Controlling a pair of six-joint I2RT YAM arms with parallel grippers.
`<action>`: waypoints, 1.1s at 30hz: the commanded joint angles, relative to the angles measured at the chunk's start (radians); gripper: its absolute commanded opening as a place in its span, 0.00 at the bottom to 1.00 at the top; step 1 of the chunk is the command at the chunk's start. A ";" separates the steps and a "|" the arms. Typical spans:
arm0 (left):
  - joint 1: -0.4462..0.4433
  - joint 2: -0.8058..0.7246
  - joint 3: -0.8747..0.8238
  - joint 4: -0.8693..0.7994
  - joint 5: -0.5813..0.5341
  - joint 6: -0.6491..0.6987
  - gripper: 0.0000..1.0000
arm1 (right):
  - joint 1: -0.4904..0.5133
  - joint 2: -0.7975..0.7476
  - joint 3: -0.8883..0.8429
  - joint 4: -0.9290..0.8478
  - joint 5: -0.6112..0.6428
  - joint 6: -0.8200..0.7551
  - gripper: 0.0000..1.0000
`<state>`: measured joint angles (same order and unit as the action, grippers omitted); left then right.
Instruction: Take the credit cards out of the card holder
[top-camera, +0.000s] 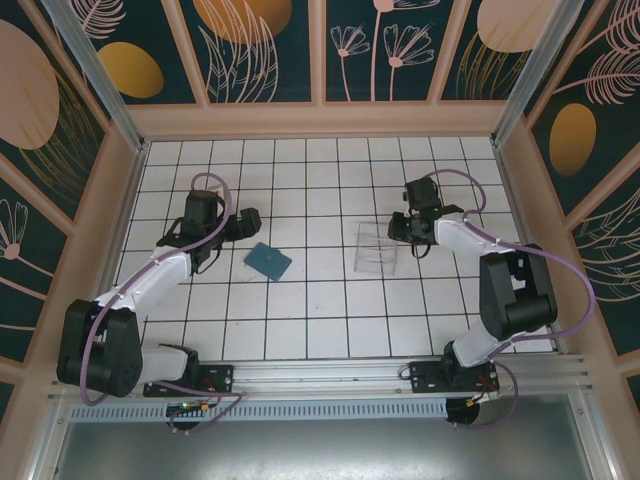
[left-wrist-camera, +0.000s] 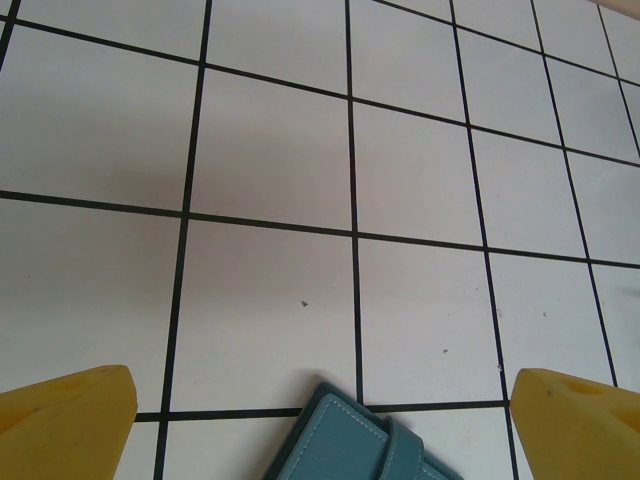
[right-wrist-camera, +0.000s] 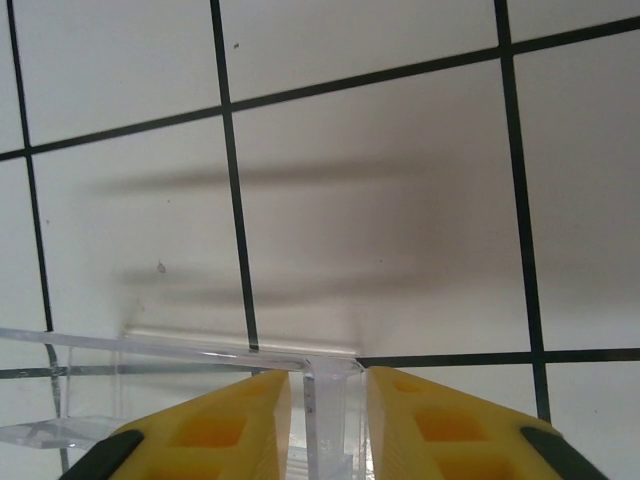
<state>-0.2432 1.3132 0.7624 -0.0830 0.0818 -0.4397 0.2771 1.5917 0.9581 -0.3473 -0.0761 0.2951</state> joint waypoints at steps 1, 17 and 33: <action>-0.004 -0.007 0.021 -0.013 0.006 -0.013 0.96 | 0.015 0.023 0.035 -0.013 0.014 0.003 0.23; -0.068 0.093 0.077 -0.117 -0.016 -0.009 0.94 | 0.179 0.156 0.244 -0.044 0.087 0.101 0.07; -0.214 0.380 0.270 -0.328 -0.157 0.035 0.87 | 0.304 0.348 0.506 -0.202 0.261 0.113 0.14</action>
<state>-0.4519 1.6691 0.9871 -0.3481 -0.0296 -0.4198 0.5743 1.9373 1.4265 -0.4992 0.1349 0.3809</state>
